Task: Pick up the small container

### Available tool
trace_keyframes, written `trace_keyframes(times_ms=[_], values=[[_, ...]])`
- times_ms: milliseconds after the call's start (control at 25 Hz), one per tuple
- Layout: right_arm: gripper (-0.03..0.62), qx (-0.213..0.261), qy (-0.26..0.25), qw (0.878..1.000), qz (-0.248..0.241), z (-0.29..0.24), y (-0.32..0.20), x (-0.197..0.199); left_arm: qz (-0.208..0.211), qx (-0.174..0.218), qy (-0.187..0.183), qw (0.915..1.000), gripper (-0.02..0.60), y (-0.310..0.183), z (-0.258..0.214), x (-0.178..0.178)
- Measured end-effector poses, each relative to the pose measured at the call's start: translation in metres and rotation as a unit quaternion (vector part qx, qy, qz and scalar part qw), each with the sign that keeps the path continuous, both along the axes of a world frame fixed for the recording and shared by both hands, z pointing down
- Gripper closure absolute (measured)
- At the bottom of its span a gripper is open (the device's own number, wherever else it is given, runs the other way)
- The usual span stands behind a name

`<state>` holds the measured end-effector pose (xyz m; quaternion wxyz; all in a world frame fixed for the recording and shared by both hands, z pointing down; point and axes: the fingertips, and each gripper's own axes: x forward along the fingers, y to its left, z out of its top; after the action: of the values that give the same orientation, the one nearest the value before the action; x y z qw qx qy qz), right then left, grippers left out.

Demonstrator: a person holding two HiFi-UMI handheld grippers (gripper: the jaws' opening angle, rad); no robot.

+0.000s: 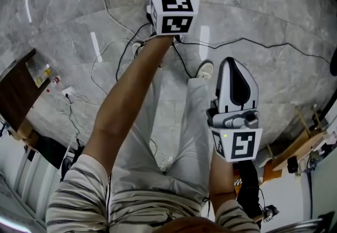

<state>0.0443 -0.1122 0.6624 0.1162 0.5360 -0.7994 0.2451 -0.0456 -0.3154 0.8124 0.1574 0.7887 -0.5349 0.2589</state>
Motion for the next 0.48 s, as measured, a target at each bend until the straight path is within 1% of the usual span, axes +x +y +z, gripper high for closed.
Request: trace_keyframes(times_ms=[160,360,480], values=[[0.585,-0.009,-0.004,1.0,0.001,0.006,0.001,0.004,-0.005,-0.005,0.003,1.0,0.201,-0.003,0.006,0.003],[0.585,-0.013,0.0,1.0,0.006,0.007,0.003,0.01,-0.011,-0.001,-0.003,0.9999,0.261,-0.005,0.01,0.001],[0.585,-0.011,0.003,1.0,0.011,0.007,0.004,0.014,-0.011,0.0,-0.003,0.9999,0.255,-0.005,0.01,0.001]])
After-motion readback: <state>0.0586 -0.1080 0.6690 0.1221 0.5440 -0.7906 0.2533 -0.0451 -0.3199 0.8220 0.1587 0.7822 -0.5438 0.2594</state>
